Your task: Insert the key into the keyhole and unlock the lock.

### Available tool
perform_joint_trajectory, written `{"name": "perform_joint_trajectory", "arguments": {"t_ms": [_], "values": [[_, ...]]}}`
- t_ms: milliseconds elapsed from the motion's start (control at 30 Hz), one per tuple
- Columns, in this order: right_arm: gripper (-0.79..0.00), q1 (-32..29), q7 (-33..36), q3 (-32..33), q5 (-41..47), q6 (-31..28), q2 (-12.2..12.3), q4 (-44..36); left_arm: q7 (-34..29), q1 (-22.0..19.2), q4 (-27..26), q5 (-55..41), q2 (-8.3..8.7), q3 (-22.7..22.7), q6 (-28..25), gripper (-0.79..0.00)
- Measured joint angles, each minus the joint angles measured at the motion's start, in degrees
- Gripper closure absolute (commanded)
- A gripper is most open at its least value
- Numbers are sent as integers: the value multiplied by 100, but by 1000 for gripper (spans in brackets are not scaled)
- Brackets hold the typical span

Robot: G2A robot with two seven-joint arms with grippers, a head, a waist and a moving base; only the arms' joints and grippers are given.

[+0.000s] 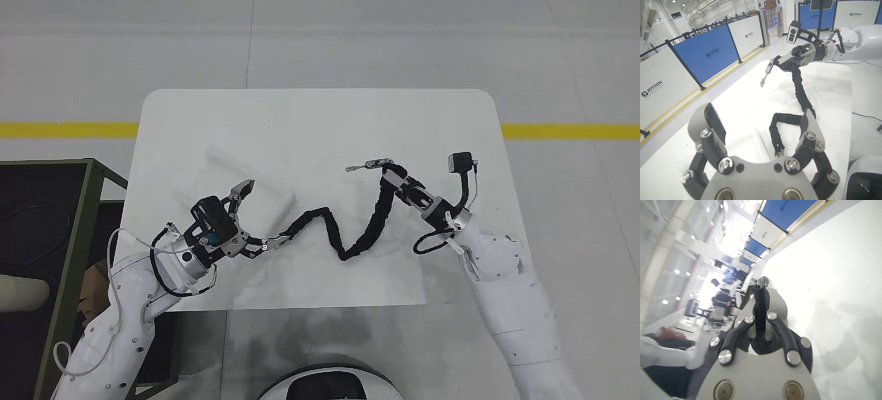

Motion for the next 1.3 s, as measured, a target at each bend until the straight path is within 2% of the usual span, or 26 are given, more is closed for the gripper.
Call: {"name": "perform_joint_trajectory", "arguments": {"t_ms": [133, 367, 500, 1300], "values": [[-785, 104, 449, 56, 945, 44, 18, 347, 0, 0, 0, 0, 0, 0, 0, -785], [-785, 141, 656, 198, 1210, -315, 58, 382, 0, 0, 0, 0, 0, 0, 0, -785], [-779, 116, 1001, 115, 1522, -432, 65, 254, 0, 0, 0, 0, 0, 0, 0, -784], [-784, 116, 1030, 108, 1537, -429, 64, 258, 0, 0, 0, 0, 0, 0, 0, -784]]}}
